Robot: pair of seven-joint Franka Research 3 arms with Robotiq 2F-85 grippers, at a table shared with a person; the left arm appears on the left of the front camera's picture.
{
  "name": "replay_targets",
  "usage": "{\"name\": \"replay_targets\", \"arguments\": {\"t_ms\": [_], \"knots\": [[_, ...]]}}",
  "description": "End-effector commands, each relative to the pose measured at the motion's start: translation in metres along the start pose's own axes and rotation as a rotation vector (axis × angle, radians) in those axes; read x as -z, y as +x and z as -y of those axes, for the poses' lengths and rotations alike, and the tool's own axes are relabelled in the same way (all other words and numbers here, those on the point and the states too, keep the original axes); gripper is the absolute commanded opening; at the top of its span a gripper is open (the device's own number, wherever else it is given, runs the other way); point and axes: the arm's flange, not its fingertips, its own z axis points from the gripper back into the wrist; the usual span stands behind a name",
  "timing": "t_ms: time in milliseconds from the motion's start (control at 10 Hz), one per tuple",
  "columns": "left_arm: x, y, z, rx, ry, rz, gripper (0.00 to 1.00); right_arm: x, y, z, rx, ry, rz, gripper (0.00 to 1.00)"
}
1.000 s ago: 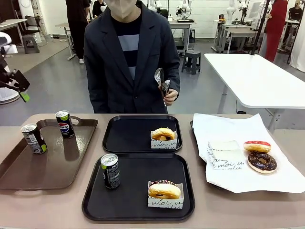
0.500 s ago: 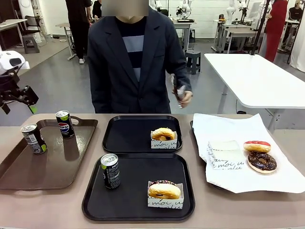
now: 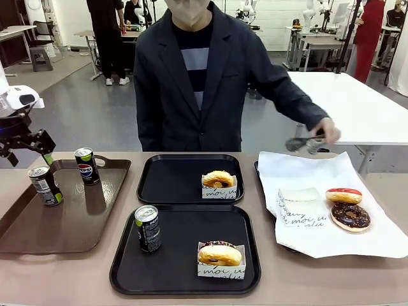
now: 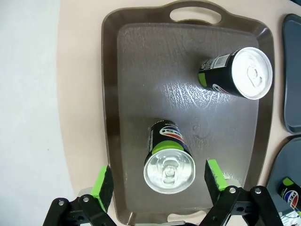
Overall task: Set up donuts and drinks on trays.
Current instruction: Pick up one Pepsi coke from the Handle tray and place it on the Flat Tray without a Pepsi coke.
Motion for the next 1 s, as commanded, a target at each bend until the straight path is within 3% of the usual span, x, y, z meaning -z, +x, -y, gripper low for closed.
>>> {"name": "replay_targets", "arguments": {"t_ms": [0,900], "knots": [[0.015,0.007,0.007,-0.018,0.002,0.000,1.00,0.000,0.004,-0.001,-0.014,0.032,0.019,1.00],[0.046,0.006,0.017,-0.031,0.046,-0.057,1.00,0.000,0.004,-0.001,-0.014,0.032,0.019,1.00]]}}
